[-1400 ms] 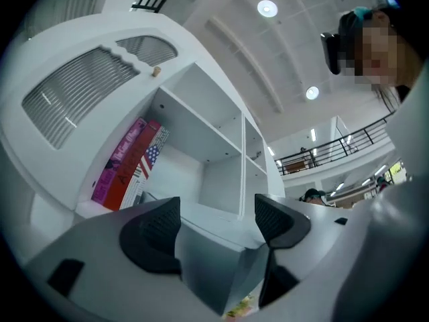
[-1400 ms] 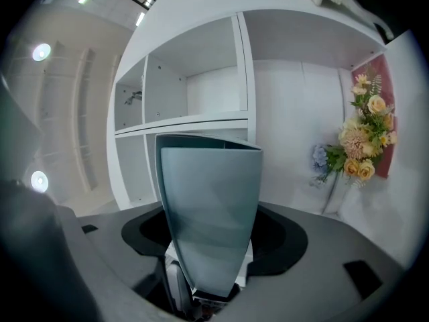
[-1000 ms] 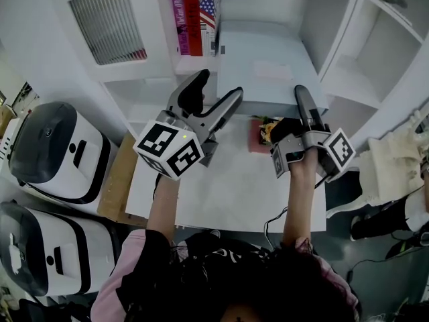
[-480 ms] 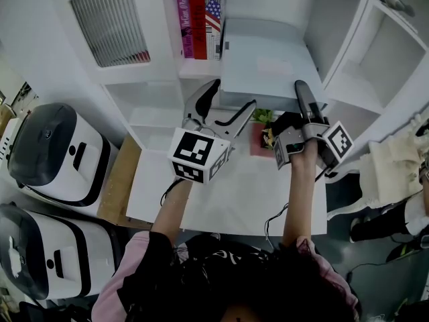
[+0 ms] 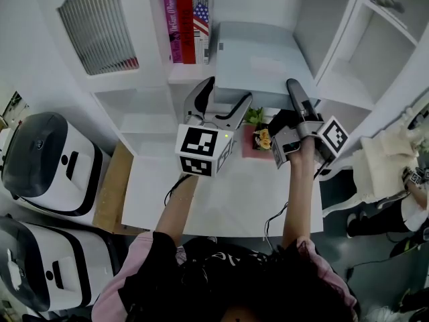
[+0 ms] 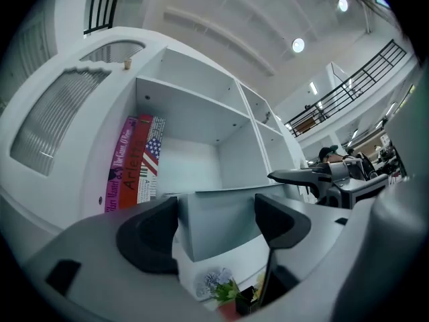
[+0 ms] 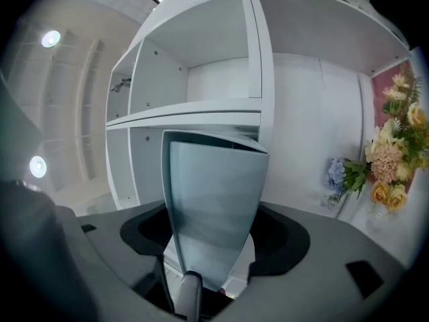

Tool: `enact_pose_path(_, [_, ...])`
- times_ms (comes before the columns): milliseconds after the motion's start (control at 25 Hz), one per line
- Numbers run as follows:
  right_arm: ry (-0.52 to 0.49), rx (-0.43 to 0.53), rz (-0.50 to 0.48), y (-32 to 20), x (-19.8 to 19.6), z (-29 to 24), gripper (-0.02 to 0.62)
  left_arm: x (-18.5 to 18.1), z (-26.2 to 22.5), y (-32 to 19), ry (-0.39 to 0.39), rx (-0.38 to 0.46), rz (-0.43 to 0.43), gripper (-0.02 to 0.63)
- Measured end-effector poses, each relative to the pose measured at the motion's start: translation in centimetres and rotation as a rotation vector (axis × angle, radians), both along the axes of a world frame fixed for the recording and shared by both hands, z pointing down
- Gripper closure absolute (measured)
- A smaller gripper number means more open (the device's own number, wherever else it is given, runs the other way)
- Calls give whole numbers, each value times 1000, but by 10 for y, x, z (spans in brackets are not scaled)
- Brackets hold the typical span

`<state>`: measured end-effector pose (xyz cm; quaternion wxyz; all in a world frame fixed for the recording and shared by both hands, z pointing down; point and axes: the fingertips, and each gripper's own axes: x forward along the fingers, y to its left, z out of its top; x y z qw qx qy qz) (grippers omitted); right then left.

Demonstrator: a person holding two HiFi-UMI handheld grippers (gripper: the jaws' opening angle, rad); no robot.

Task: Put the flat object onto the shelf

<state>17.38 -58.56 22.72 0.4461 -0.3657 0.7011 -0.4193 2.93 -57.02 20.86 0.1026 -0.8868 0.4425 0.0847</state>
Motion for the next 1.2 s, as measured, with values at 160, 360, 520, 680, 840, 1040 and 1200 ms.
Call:
enact_pose_path(160, [10, 18, -4, 2, 8, -1, 282, 9, 0, 0, 9, 3, 14, 245])
enact_pose_path(360, [30, 37, -13, 5, 6, 0, 281, 9, 0, -4, 24, -8, 26, 244])
enact_pose_path(520, [95, 75, 0, 17, 7, -1, 282, 11, -1, -2, 34, -18, 34, 244])
enact_pose_path(680, [257, 125, 39, 36, 6, 0, 284, 13, -1, 0, 42, -16, 34, 244])
enact_pose_path(840, [294, 149, 25, 52, 4, 1, 284, 12, 0, -1, 60, -34, 34, 244])
enact_pose_path(1040, [374, 188, -3, 75, -4, 1, 284, 6, 0, 6, 66, -37, -4, 244])
enact_pose_path(1200, [443, 224, -41, 95, -16, 3, 284, 2, 7, 29, 18, -20, -18, 244])
